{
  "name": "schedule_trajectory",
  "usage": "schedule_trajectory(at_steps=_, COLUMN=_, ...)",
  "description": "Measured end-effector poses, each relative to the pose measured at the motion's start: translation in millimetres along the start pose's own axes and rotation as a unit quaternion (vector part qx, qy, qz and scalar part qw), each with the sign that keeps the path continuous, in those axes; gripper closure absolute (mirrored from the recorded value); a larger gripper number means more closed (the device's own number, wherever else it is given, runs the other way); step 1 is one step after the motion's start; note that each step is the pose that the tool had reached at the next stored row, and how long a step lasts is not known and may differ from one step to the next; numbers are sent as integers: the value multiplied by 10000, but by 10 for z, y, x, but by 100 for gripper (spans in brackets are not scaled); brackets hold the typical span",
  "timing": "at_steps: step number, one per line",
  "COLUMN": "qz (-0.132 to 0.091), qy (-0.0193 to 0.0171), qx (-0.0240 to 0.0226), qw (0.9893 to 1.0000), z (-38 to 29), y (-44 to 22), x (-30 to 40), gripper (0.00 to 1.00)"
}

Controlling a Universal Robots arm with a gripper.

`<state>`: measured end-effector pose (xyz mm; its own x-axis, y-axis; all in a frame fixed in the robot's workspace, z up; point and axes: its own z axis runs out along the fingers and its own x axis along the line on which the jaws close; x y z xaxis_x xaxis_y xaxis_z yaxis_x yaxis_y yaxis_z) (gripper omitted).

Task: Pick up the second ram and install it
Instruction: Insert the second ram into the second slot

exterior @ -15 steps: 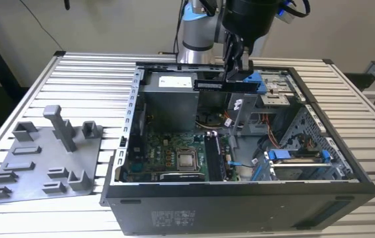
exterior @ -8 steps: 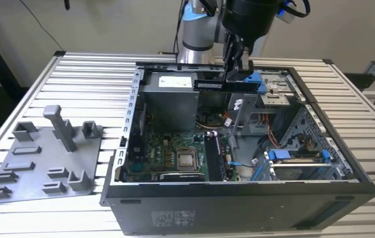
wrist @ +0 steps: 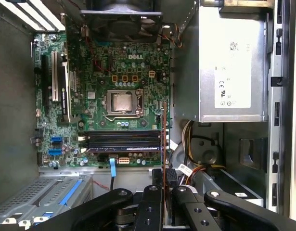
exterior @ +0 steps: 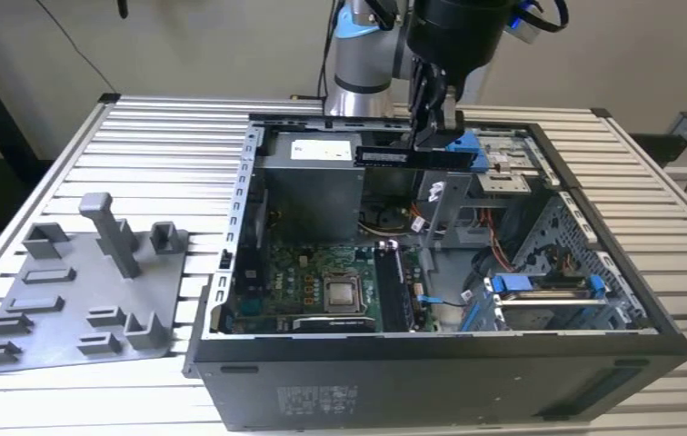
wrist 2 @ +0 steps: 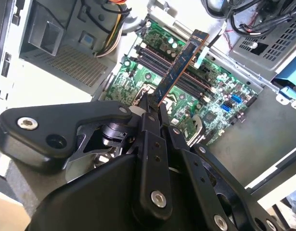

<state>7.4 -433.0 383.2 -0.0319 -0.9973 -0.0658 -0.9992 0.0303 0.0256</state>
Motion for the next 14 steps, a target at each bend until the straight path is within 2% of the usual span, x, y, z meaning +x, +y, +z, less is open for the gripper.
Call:
schedule_trajectory(at_steps=7, qz=282, qy=-8, qx=19, qw=9996, z=-1, y=0, x=12, gripper=86)
schedule_trajectory(at_steps=14, qz=600, qy=-16, qx=40, qw=9982, z=-2, y=-1, x=42, gripper=86)
